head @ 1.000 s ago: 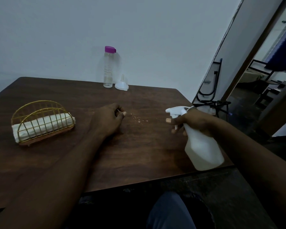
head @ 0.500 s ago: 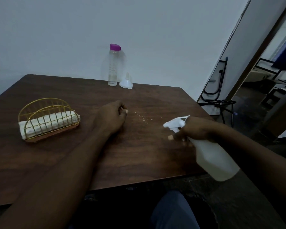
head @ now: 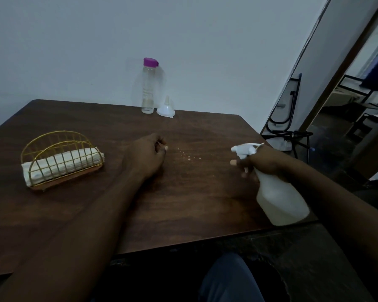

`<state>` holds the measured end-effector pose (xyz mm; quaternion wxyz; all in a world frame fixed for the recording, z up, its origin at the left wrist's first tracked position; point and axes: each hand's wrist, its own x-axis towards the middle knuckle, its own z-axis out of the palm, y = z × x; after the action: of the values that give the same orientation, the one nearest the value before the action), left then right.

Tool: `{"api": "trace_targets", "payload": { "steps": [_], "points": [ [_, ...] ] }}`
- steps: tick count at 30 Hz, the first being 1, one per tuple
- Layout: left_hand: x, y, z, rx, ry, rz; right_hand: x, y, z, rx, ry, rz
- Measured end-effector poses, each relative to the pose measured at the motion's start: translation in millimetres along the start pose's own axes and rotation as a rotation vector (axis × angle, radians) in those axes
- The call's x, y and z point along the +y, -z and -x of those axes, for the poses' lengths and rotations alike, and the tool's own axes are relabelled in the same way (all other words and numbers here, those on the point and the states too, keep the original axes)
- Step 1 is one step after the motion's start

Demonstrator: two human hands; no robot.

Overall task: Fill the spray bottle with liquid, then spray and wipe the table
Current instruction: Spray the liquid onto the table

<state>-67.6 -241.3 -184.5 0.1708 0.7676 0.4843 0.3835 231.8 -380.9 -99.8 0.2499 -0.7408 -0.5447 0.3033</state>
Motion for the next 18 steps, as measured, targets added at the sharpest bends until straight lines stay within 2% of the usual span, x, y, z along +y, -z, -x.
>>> {"api": "trace_targets", "payload": {
  "steps": [5, 9, 13, 18],
  "points": [
    [1, 0, -1, -0.005, -0.005, -0.009, -31, 5, -19, 0.050, 0.110, -0.211],
    [-1, -1, -1, 0.011, -0.005, -0.003, -49, -6, -34, 0.165, 0.237, -0.328],
    [-1, -4, -1, 0.014, -0.018, 0.011, -55, -25, -55, 0.338, 0.272, -0.455],
    [-2, -3, -2, 0.030, -0.018, 0.016, -62, -33, -79, 0.420, 0.265, -0.528]
  ]
}}
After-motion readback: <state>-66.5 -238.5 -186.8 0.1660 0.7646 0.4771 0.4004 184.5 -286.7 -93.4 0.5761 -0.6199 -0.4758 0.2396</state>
